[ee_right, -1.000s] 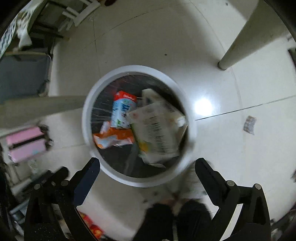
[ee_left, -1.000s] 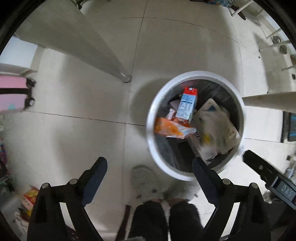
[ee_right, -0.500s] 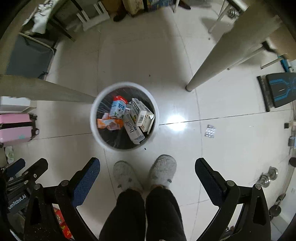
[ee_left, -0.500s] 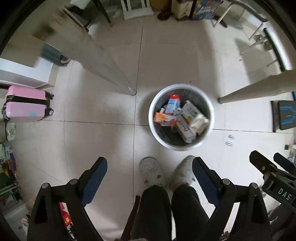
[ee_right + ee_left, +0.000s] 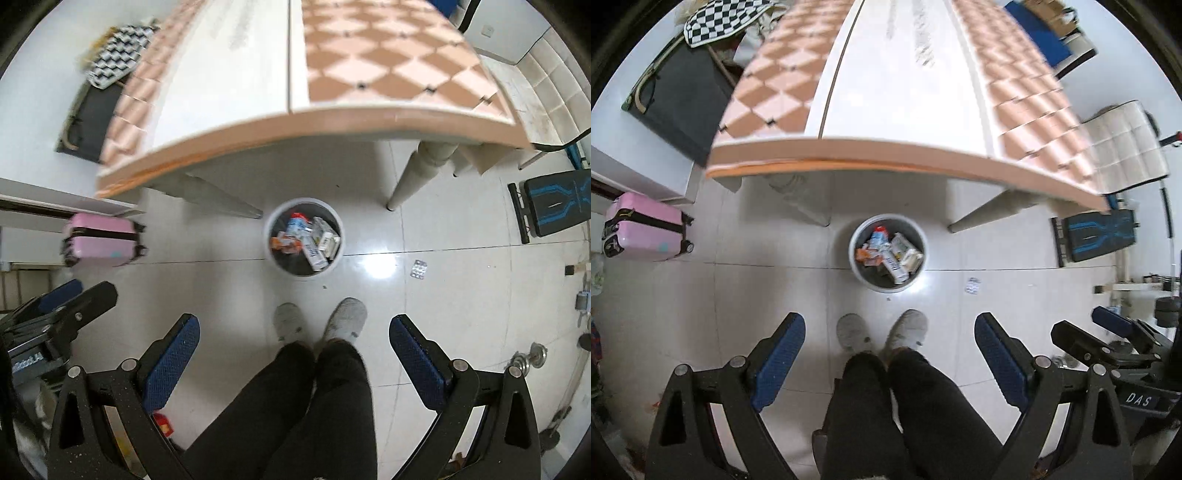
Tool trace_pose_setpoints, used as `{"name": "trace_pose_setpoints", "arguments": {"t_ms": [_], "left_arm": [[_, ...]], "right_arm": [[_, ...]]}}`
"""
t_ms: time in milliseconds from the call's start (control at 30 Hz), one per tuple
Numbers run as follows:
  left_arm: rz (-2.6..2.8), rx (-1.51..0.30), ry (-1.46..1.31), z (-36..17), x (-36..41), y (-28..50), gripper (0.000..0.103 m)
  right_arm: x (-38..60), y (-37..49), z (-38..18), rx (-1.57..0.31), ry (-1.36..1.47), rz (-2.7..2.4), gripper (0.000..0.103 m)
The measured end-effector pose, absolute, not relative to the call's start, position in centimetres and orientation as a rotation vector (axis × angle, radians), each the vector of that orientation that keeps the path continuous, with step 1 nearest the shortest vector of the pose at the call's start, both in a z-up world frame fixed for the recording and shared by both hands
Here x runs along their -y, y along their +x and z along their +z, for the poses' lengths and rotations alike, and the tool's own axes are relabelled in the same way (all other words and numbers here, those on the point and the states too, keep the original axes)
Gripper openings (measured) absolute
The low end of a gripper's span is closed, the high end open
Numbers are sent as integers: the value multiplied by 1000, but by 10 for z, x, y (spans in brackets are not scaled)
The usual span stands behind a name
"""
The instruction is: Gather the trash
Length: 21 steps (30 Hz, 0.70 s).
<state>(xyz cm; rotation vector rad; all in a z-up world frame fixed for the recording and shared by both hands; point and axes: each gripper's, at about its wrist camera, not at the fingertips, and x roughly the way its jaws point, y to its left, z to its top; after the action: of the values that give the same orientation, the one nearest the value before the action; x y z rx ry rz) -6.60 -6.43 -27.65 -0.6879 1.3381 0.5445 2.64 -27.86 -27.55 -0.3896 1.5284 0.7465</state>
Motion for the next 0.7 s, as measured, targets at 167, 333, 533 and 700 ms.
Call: {"name": "trace_pose_setpoints", "arguments": {"t_ms": [167,333,533,700], "left_arm": [[478,-1276,-709,-223,71,-77,94],[445,-1225,-724,-183,80,-87,94],[390,-1188,-757,-151,89,-101,94],[360,-1162,-771,-136,94,-106,94]], "right_arm": [[296,18,-207,-1529,-327,810,103],[312,5,-149,-1516,-279,869,103],[321,-9,-111,-1501,-255,915,103],[327,-18,-93,-1496,-240,934,103]]}}
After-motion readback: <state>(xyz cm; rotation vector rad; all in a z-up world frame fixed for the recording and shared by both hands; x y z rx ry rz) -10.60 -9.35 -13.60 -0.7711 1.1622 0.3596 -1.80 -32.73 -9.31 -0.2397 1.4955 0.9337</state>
